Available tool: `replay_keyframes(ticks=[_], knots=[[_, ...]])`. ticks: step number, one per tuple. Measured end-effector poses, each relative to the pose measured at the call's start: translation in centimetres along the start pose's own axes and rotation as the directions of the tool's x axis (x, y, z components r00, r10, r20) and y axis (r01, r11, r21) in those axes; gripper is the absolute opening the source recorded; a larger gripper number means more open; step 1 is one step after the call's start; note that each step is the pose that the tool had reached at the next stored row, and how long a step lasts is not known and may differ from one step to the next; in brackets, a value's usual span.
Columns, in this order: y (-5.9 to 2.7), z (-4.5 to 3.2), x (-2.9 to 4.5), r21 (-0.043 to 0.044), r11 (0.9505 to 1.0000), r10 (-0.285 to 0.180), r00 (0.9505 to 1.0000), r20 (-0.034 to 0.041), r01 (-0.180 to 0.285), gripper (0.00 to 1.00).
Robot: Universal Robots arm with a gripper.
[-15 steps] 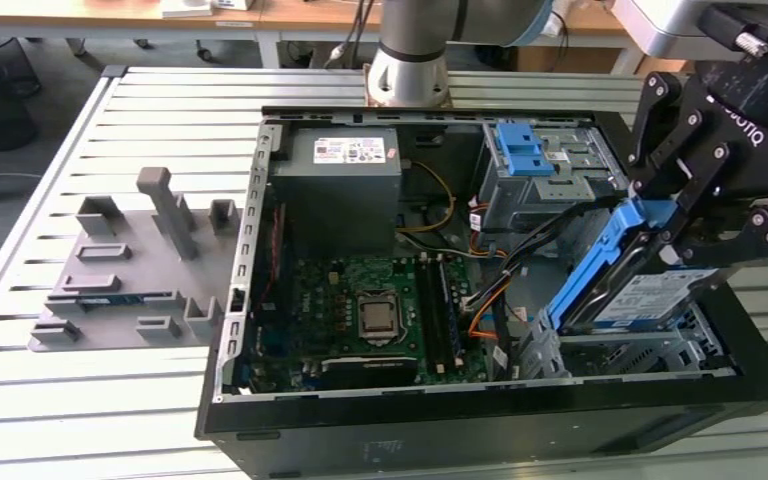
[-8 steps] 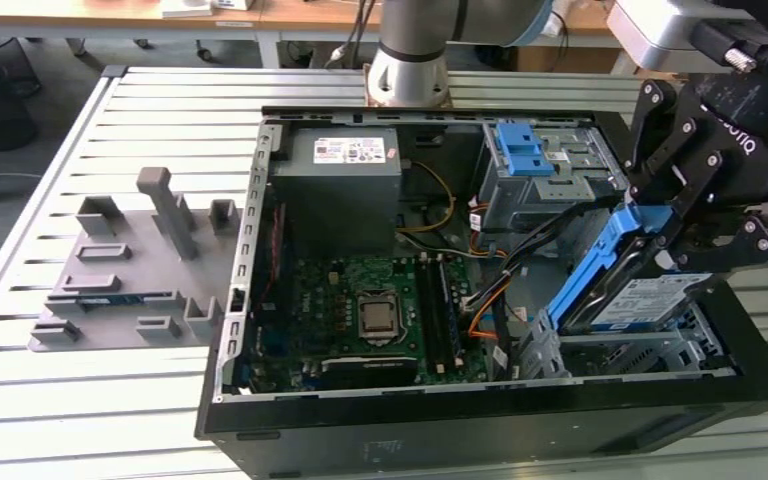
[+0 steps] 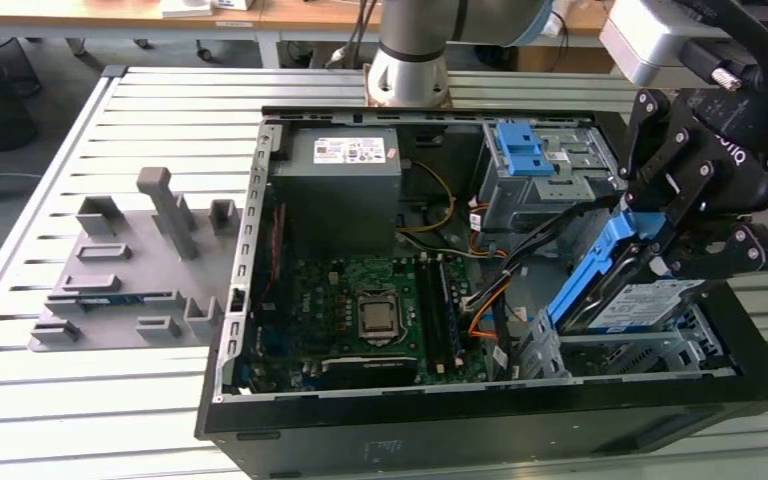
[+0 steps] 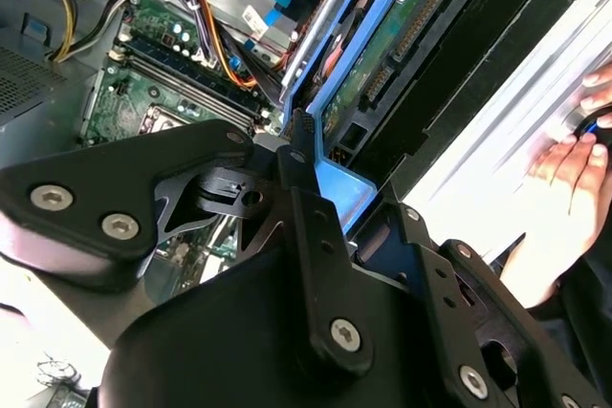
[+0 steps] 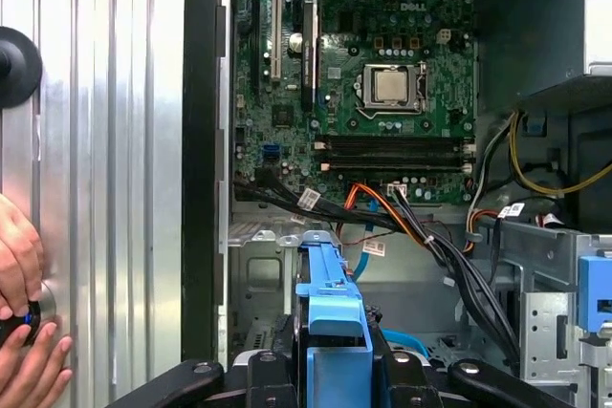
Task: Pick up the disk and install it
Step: 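Insert the disk into the insertion slot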
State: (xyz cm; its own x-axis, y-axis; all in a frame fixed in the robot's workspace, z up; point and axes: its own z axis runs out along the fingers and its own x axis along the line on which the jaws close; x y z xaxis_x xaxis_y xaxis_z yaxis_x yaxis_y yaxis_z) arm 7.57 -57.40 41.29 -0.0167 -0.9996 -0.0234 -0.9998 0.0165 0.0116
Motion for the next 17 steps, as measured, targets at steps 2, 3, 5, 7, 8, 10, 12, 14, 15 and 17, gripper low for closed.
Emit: replay_keyframes(ticks=[2, 3, 5, 7, 8, 10, 12, 14, 15, 17], knots=[[0.0, 0.18, 0.0, 0.0, 1.0, 0.0, 1.0, 0.0, 0.0, 0.36], [0.0, 0.27, 0.01, 0.0, 1.0, 0.0, 1.0, 0.0002, 0.0, 0.36], [-0.01, 0.43, 0.02, 0.0, 1.0, 0.0, 1.0, 0.0004, 0.0, 0.36], [-0.01, 0.6, 0.02, 0.0, 1.0, 0.0, 1.0, 0.0005, 0.0, 0.36], [-0.01, 0.69, 0.02, 0.0, 1.0, 0.0, 1.0, 0.0006, 0.0, 0.36], [-0.01, 0.87, 0.03, 0.0, 1.0, 0.0, 1.0, 0.0009, 0.0, 0.36], [-0.01, 1.05, 0.04, 0.0, 1.0, 0.0, 1.0, 0.0009, 0.0, 0.36], [-0.01, 1.23, 0.04, -0.0001, 1.0, 0.0, 1.0, 0.001, 0.0, 0.36], [-0.02, 1.31, 0.04, 0.0, 1.0, 0.0, 1.0, 0.001, 0.0, 0.36], [-0.02, 1.49, 0.05, 0.0, 1.0, 0.0, 1.0, 0.0009, 0.0, 0.36]])
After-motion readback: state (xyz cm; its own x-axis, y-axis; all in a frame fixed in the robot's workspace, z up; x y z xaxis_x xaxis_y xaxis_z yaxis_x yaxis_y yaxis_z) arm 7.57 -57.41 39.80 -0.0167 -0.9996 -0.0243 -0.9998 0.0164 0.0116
